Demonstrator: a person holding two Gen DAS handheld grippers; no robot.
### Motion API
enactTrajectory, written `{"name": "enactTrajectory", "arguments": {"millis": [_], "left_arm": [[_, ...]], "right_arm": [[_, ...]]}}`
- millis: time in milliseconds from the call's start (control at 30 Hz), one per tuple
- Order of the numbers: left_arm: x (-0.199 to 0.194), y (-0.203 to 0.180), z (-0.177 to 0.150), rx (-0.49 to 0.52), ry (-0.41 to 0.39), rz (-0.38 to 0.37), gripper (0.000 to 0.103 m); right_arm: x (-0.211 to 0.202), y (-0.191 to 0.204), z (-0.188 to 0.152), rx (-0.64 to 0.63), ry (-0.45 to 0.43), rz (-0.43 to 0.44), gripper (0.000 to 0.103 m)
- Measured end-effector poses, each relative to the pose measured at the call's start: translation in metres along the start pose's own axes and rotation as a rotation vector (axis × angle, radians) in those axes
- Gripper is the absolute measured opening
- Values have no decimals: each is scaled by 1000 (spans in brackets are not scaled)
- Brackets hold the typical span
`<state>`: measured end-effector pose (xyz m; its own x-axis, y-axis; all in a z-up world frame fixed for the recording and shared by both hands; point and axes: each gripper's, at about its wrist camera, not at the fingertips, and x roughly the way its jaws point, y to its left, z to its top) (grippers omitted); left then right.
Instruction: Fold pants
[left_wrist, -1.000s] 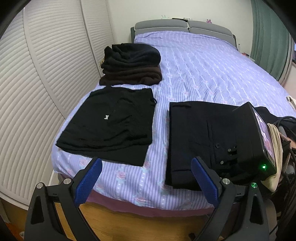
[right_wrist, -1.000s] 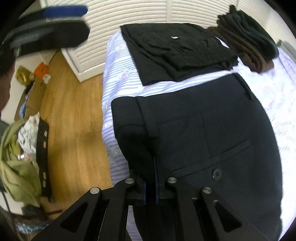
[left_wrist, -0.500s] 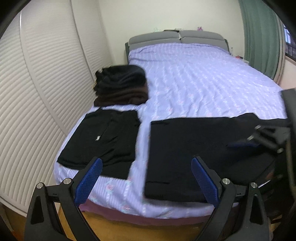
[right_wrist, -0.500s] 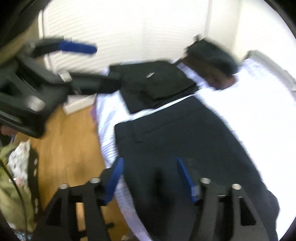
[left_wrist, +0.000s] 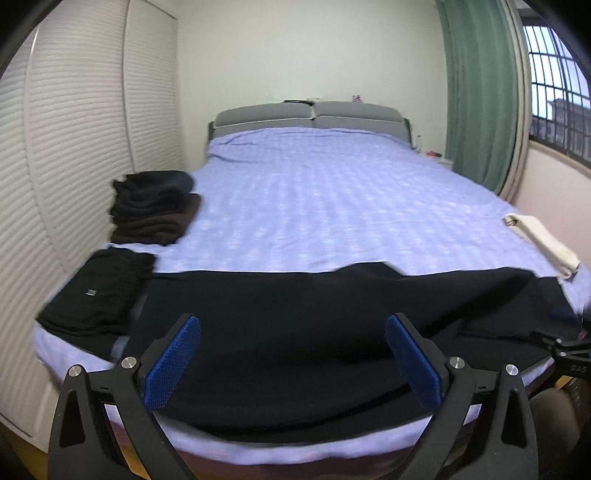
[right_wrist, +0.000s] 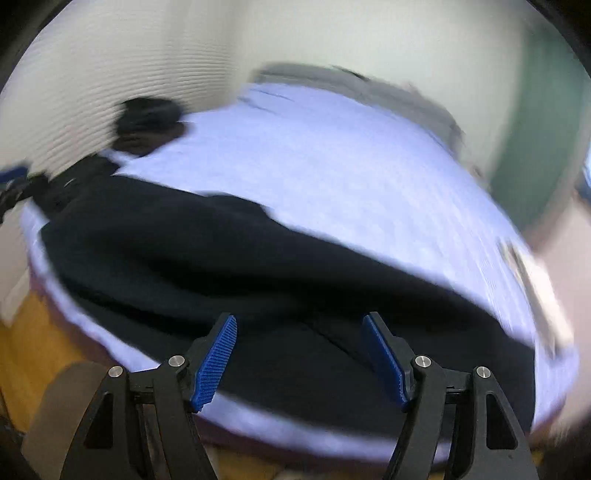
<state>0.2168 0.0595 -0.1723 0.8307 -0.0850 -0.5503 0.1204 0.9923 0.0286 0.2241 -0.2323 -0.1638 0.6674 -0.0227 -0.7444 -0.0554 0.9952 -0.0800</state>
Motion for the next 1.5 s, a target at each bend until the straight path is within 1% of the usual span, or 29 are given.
{"name": "enactTrajectory", "arguments": {"millis": [33,100,167,200,233,300,333,400,467,500,533,600,633,733,900,1000,1067,1100,1133,1167,1267,1333,1433,1500], "left_arm": [[3,-13,0,-5,-7,-10,102],[6,-42,2,3,-26,-23,102],[8,-76,4,27,-50,-27,102],[10,-90,5,36,-58,-32,102],[12,-107,6,46,-61,-42,102],[17,-127,7,55,-55,-56,102],[21,-140,8,62,-41,-68,102],[27,-156,8,74,-29,-73,102],[30,-176,7,94,-25,-79,102],[31,-185,7,109,-25,-80,102],[34,-196,7,131,-23,-82,103],[38,-215,5,168,-17,-92,102],[38,-221,4,179,-17,-98,102],[44,-243,-1,213,-1,-119,103],[53,-264,-4,220,27,-143,102],[58,-269,-5,227,37,-152,103],[60,-271,-5,230,38,-154,102],[59,-272,-5,230,39,-156,102],[60,-272,-5,229,42,-157,102],[60,-271,-5,228,44,-159,102],[62,-270,-4,223,48,-163,103],[62,-270,-4,221,49,-162,102],[61,-271,-5,225,45,-161,102],[59,-271,-5,230,40,-161,102]], "right_arm": [[0,-35,-11,115,31,28,71],[0,-90,-30,294,62,49,71],[0,-127,-47,418,73,52,71],[1,-148,-56,492,81,67,71],[3,-158,-62,533,83,84,71],[11,-183,-76,646,95,137,71],[16,-198,-84,717,97,178,70],[24,-220,-97,838,95,242,67],[29,-233,-112,941,94,285,63],[31,-242,-117,978,91,293,61],[31,-252,-124,1014,87,281,59],[29,-266,-135,1073,83,250,58],[25,-267,-141,1101,85,237,58],[22,-281,-154,1176,81,209,58],[27,-291,-164,1242,88,186,57],[30,-294,-169,1263,93,160,50],[29,-302,-172,1265,90,145,41],[30,-301,-170,1261,90,134,40],[26,-302,-168,1258,91,124,35],[26,-301,-167,1258,93,112,27],[21,-298,-162,1237,77,78,16],[19,-297,-160,1231,66,72,15],[25,-297,-160,1243,74,81,15],[26,-297,-161,1247,56,74,16]]}}
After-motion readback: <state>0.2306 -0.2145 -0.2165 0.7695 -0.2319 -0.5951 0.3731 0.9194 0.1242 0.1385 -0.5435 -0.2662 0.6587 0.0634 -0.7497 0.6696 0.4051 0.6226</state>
